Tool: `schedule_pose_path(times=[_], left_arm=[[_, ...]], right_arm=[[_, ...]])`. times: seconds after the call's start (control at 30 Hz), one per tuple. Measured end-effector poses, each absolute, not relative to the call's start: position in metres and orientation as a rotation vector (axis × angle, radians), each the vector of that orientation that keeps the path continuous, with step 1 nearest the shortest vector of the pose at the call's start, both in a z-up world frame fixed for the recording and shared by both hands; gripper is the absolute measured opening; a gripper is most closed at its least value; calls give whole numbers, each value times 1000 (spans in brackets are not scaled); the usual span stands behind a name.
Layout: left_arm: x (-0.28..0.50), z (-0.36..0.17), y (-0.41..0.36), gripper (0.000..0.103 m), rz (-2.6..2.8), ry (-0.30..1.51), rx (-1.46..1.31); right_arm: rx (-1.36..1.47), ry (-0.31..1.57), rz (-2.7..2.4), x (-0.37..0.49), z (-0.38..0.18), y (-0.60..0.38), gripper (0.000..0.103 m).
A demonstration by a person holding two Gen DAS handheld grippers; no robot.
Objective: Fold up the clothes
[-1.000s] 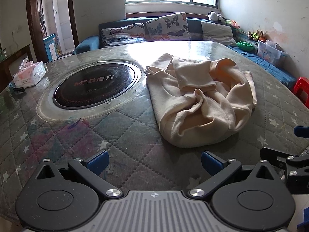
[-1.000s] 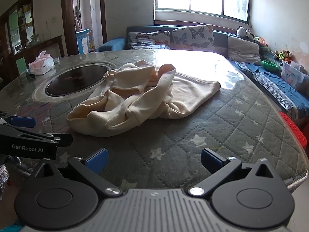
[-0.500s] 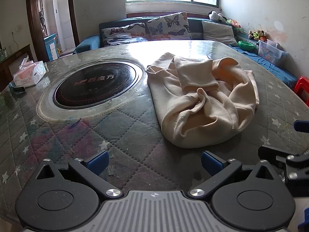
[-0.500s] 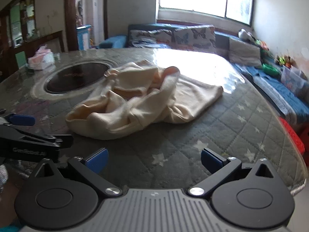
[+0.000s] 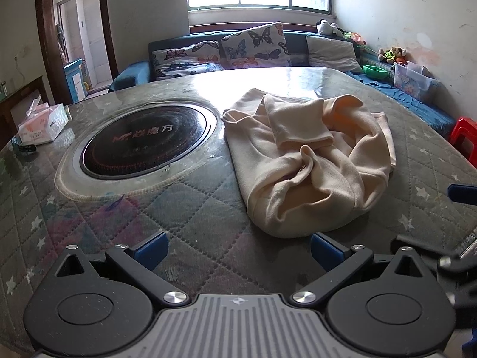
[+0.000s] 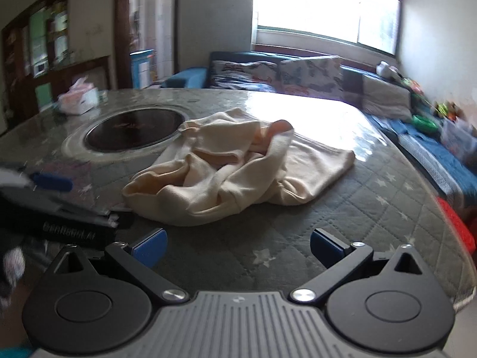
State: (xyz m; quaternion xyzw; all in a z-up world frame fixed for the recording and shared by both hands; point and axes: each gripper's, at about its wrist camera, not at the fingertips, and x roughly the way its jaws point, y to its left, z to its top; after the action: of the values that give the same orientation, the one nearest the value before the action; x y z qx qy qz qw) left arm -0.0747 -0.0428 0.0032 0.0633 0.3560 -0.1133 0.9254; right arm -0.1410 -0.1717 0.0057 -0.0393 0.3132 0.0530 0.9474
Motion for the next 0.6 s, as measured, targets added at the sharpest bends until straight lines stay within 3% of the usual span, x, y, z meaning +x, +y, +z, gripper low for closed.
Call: schedule_pose_path(times=[0.6], left_arm=[[-36,20,-41,103,-253,719,146]], right_arm=[[-96,735,159,-105,14,-178,103]])
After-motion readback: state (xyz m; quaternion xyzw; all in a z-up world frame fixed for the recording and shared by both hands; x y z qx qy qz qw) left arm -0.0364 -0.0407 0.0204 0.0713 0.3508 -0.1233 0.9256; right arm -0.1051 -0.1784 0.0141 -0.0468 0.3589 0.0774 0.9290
